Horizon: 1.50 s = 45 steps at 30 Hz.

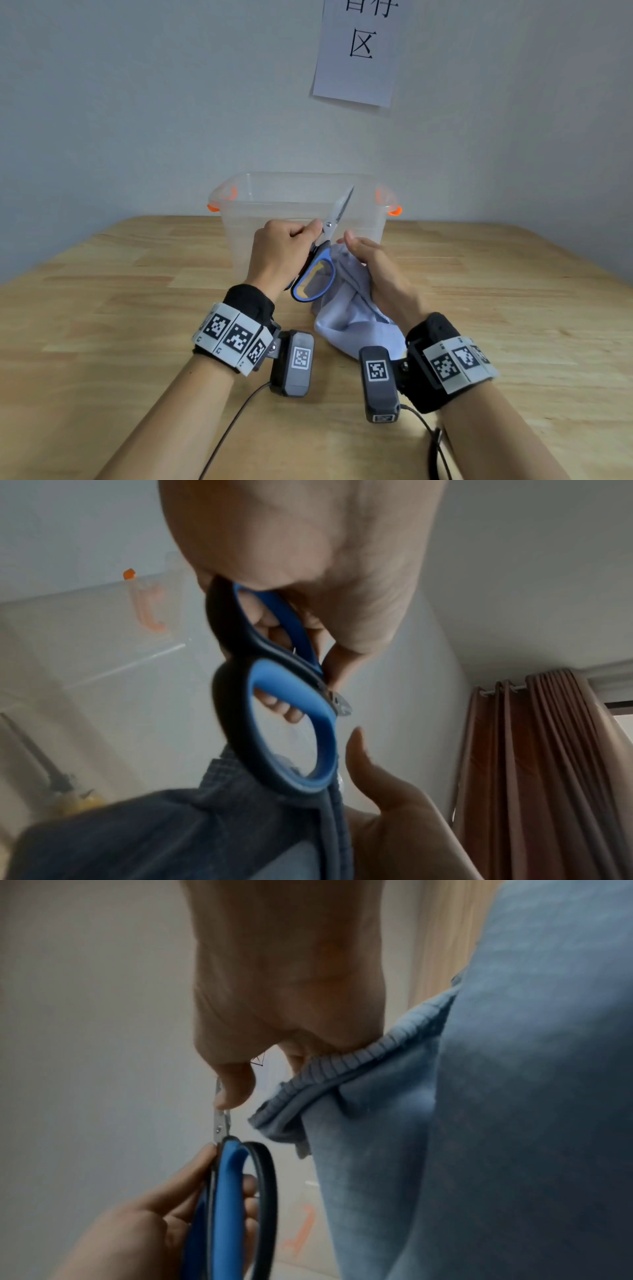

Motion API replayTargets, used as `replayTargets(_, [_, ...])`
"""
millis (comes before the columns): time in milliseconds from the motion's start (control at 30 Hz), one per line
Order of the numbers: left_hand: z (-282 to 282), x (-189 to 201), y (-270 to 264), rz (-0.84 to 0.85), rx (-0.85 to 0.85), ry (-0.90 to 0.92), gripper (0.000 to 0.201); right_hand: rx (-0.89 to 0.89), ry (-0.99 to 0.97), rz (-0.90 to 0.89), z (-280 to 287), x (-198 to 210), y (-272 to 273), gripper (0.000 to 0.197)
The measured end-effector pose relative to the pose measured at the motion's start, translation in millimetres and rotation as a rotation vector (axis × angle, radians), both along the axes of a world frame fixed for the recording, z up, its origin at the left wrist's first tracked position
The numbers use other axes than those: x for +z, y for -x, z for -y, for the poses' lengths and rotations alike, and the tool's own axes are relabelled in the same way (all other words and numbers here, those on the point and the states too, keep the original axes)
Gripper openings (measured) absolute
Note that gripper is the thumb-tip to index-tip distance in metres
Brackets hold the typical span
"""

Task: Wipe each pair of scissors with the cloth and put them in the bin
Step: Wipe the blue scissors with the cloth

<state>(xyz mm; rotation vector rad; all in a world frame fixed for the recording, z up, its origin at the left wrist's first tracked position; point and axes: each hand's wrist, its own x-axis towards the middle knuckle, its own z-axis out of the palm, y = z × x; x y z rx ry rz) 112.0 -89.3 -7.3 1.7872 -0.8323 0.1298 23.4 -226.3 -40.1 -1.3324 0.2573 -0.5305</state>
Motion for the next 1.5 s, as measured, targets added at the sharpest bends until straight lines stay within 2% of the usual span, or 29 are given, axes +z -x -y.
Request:
replayTargets(67, [0.3,1.3,1.7,-0.01,0.019,0.043,0.059,0.052,0.095,-0.01,-2.5,-2.2,1.3,0.055])
replayTargets(167, [1.5,0.4,2.4,-0.025,0.021,0.09,0.058,0.159,0.163,0.015,-7.8,-4.5,3.0,0.051])
replayTargets(267, [2.4,0.4,2.3,-0.062,0.018,0.117,0.055,0.182,0.219,0.005,-11.0,-3.6,0.8,0.051])
replayTargets(400, [5.0,-1.9,-1.6,-0.095,-0.062,0.079,0.042,0.068,0.248,0.016,-11.3,-1.3,4.1,0.027])
replayTargets(533, [4.4,0.4,-3.6,-0.133,-0.152,0.03,0.025,0.011,0.27,0.024,-10.2,-2.1,1.8,0.038])
replayTargets(633, [2.1,0.8,-6.2,-0.13,-0.169,-0.019,0.02,-0.006,0.31,-0.007,-13.4,-1.2,1.3,0.049])
replayTargets(767, [-3.7,2.0,-5.7,-0.127,-0.107,-0.054,0.024,-0.06,0.356,-0.051,-9.4,-2.6,4.0,0.039])
replayTargets(967, [-15.2,5.5,-9.9,-0.125,-0.098,-0.118,0.023,-0.043,0.372,-0.048,3.0,1.8,10.6,0.048])
replayTargets(1033, [-14.7,3.3,-10.5,-0.087,-0.056,-0.111,0.031,-0.046,0.402,-0.067,0.5,0.8,7.2,0.042])
replayTargets(1100, [-15.1,1.8,-10.9,-0.014,0.036,-0.152,0.048,-0.047,0.421,-0.082,-3.8,1.4,6.7,0.035])
replayTargets(1167, [-16.5,2.1,-10.8,0.06,0.153,-0.215,0.059,-0.029,0.372,-0.087,-4.8,3.0,9.0,0.031])
replayTargets(1233, [-17.6,3.8,-9.1,0.109,0.21,-0.25,0.061,0.0,0.24,-0.077,-3.2,6.6,11.4,0.032])
replayTargets(1333, [-17.7,4.7,-8.5,0.157,0.221,-0.279,0.063,-0.125,0.147,-0.113,5.1,8.5,6.0,0.032])
replayTargets(1400, [-17.3,4.9,-7.9,0.181,0.218,-0.299,0.062,-0.208,0.141,-0.15,7.4,9.3,3.6,0.016])
replayTargets(1500, [-16.0,4.2,-6.2,0.216,0.201,-0.317,0.064,-0.194,0.083,-0.198,5.6,12.3,5.1,0.021])
